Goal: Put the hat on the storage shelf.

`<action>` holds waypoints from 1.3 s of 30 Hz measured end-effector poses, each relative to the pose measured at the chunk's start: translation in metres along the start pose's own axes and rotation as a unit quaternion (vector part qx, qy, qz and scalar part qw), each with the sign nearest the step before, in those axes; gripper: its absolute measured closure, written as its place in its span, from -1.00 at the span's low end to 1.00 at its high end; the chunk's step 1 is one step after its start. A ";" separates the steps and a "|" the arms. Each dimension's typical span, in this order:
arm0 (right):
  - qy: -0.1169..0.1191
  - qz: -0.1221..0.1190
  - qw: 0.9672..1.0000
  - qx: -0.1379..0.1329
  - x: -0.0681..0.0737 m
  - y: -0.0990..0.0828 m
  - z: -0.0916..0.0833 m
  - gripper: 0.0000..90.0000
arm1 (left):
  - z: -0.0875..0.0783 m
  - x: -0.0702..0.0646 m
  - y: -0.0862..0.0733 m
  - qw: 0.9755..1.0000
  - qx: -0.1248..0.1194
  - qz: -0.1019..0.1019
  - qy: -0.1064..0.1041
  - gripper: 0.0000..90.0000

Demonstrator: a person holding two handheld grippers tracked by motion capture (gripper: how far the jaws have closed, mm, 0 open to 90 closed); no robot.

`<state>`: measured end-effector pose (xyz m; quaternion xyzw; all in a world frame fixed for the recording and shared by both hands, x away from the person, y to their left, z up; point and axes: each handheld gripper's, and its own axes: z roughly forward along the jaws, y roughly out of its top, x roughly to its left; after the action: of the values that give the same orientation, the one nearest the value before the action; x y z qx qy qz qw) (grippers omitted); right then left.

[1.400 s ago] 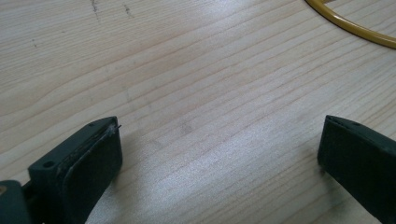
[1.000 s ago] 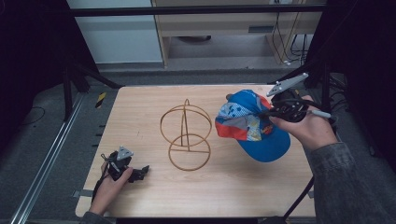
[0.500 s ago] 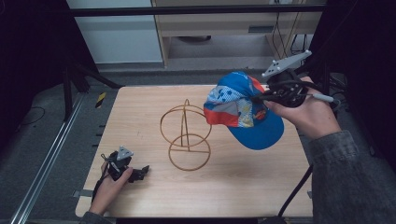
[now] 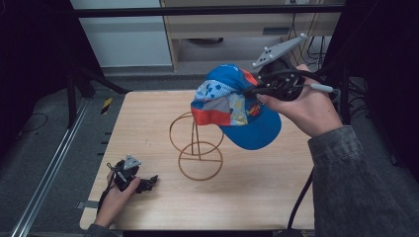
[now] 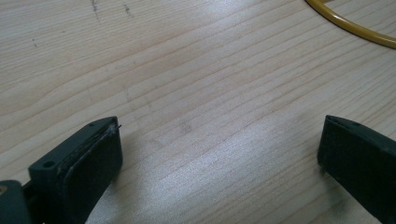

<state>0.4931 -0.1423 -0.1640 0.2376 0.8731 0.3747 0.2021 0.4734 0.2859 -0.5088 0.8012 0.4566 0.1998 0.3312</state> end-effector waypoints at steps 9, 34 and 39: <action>0.019 -0.013 1.000 -0.003 0.012 0.024 0.024 0.99 | 0.000 0.000 0.000 1.000 0.000 0.000 0.000 -1.00; 0.058 -0.032 0.997 0.026 0.041 0.044 0.086 0.99 | 0.000 0.001 0.000 1.000 0.001 0.004 -0.002 -1.00; 0.062 -0.038 0.997 0.037 0.046 0.046 0.098 0.99 | 0.000 0.001 0.000 1.000 0.001 0.004 -0.002 -1.00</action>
<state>0.5197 -0.0334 -0.1994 0.1882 0.9056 0.3480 0.1528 0.4741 0.2863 -0.5086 0.8035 0.4532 0.1988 0.3308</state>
